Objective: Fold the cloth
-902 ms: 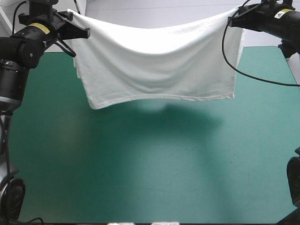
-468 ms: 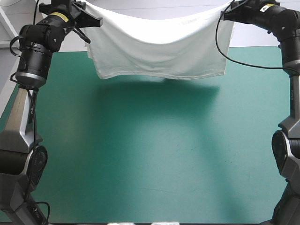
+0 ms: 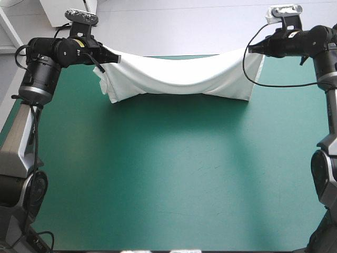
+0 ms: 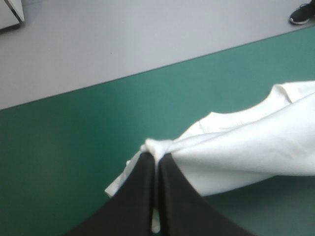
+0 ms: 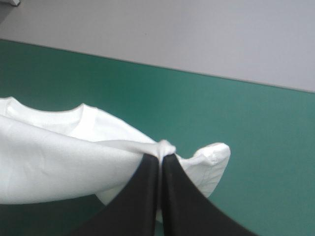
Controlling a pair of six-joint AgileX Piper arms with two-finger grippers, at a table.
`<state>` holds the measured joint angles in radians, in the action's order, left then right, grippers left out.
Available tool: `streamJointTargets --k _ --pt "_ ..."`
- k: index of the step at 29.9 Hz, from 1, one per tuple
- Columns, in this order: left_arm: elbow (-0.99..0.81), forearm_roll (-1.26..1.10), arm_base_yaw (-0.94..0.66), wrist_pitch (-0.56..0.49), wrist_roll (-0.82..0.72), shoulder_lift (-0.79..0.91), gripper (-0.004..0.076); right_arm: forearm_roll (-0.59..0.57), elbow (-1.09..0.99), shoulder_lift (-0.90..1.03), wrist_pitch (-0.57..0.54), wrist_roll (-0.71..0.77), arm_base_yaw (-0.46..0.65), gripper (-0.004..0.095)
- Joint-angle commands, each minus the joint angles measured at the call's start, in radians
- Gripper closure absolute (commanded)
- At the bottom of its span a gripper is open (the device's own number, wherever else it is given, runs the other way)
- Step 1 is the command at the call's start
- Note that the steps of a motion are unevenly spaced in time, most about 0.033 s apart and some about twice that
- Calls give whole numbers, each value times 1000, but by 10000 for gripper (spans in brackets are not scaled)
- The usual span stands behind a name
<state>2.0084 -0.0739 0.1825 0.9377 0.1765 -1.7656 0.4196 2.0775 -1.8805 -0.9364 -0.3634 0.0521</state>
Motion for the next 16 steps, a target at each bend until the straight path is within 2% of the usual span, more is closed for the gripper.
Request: streamJointTargets --k 1,8,16 --pt "-19 -20 3 18 -6 112 733 -17 -121 147 58 -8 11 921" --pt "-221 -50 3 157 -8 240 733 -26 -411 330 63 -5 11 921" --pt "-499 -78 3 229 -13 354 733 -10 -738 519 37 -5 -1 921"
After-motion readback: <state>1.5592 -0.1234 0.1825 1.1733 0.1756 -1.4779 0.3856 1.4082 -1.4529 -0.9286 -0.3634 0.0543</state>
